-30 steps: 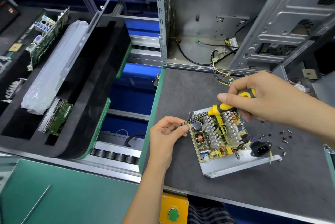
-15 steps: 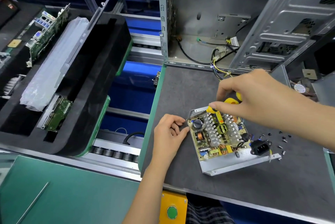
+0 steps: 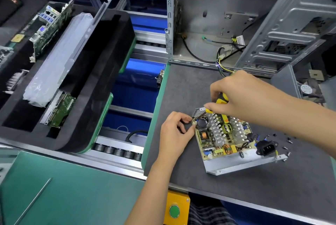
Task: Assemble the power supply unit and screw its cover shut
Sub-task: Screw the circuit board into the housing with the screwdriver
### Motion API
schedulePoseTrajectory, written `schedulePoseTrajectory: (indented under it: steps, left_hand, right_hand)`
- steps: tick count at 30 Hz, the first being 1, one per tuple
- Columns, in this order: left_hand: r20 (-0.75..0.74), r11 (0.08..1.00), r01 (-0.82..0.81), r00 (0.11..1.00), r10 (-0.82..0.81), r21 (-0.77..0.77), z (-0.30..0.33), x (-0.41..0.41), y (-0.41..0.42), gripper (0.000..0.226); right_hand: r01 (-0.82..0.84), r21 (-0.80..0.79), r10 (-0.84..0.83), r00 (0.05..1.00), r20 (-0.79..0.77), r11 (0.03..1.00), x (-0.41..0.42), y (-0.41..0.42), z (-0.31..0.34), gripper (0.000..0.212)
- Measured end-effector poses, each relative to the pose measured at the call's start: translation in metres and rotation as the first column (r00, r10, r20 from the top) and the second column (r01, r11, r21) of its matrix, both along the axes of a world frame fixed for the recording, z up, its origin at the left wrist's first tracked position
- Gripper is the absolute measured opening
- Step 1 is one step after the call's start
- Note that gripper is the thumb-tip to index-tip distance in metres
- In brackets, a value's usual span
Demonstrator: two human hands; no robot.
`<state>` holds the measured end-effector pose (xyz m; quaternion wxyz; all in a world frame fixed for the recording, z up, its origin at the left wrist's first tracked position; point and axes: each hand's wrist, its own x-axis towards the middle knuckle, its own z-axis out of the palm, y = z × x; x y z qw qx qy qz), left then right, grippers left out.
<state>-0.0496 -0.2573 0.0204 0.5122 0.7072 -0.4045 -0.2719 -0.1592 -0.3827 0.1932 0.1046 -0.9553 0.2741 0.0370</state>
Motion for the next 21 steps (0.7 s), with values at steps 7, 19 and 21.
schedulePoseTrajectory:
  steps: [7, 19, 21]
  left_hand:
    - [0.023, 1.0, -0.003, 1.0, 0.003, -0.009, -0.0008, -0.0007, 0.0, 0.021]
    - [0.053, 1.0, 0.006, 0.999, -0.006, -0.001, 0.0018, -0.0003, -0.0003, 0.021]
    - [0.057, 1.0, 0.009, 0.998, -0.009, 0.003, 0.0019, -0.0007, 0.0004, 0.018]
  right_hand:
    - [-0.013, 0.036, 0.013, 1.0, -0.021, 0.999, 0.0051, -0.0003, -0.0011, 0.025]
    - [-0.025, 0.019, 0.026, 1.0, -0.014, 1.0, 0.0062, -0.0027, -0.0079, 0.025]
    - [-0.032, 0.013, 0.032, 0.999, -0.015, 0.999, 0.0067, -0.0034, -0.0086, 0.025]
